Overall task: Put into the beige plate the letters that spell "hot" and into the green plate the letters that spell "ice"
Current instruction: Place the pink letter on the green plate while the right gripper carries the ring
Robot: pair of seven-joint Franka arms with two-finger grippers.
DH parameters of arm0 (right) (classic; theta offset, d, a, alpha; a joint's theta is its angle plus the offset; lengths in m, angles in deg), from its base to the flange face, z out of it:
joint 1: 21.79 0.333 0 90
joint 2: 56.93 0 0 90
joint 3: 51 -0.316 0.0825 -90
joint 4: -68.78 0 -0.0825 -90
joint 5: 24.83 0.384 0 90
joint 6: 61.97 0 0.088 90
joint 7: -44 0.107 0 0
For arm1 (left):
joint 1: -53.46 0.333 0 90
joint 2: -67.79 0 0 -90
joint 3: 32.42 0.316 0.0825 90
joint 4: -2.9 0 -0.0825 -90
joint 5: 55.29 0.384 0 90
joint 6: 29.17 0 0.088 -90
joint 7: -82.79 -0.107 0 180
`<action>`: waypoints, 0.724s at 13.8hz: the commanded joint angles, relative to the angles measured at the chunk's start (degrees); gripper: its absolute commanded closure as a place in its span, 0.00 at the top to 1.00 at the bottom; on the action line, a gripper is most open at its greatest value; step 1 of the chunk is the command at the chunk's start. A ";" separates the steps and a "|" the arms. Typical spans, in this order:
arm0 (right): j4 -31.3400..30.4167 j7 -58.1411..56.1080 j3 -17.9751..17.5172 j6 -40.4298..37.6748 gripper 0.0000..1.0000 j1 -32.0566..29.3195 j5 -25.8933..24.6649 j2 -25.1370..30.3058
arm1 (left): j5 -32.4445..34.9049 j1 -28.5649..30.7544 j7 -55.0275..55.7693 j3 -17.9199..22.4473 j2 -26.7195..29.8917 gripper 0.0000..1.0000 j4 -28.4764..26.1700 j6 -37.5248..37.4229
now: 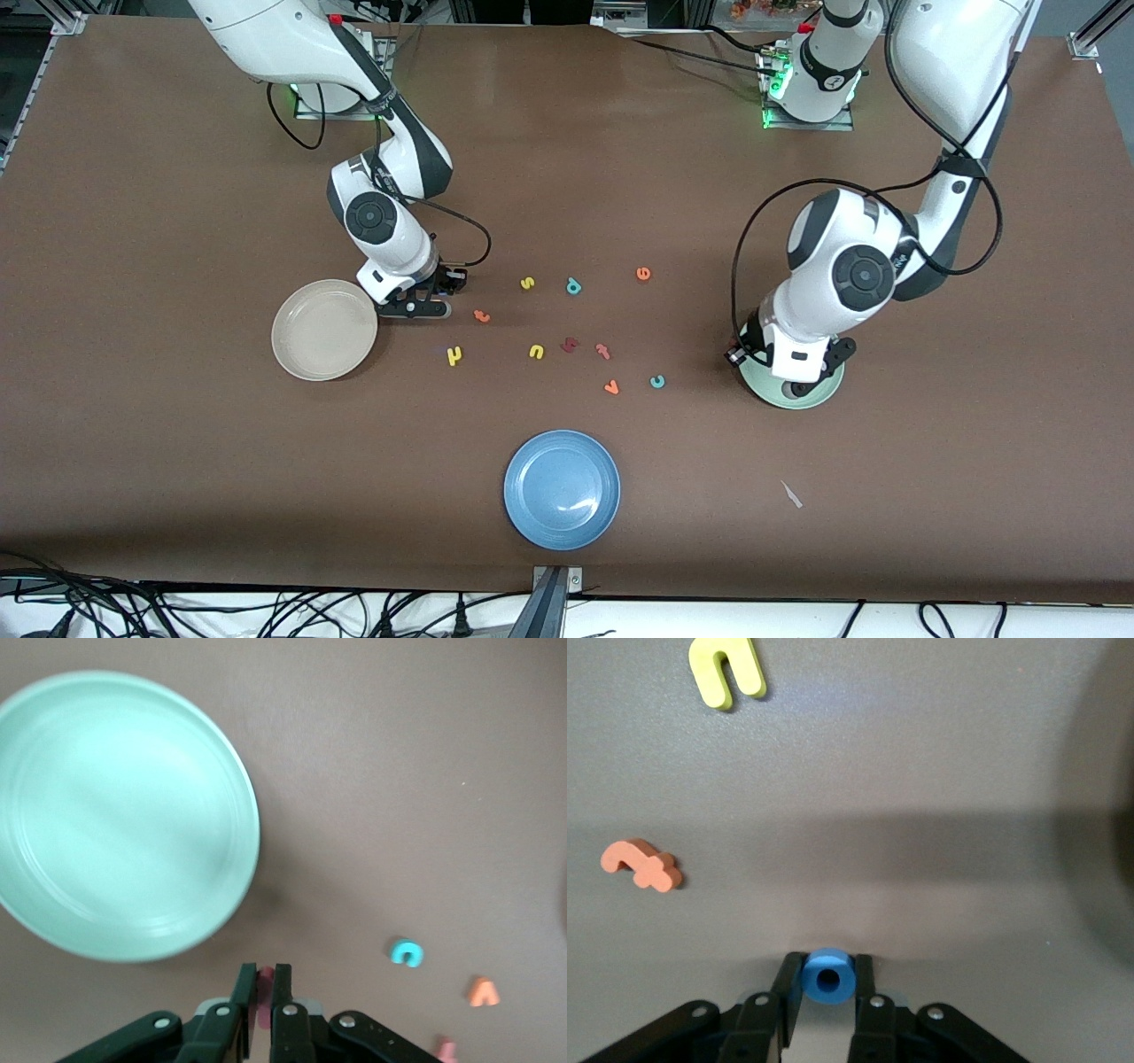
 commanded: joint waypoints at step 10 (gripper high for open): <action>12.35 -17.44 9.16 -19.15 0.14 -0.42 -0.69 1.49 | 1.14 4.85 -46.31 2.31 0.08 0.00 -8.66 0.79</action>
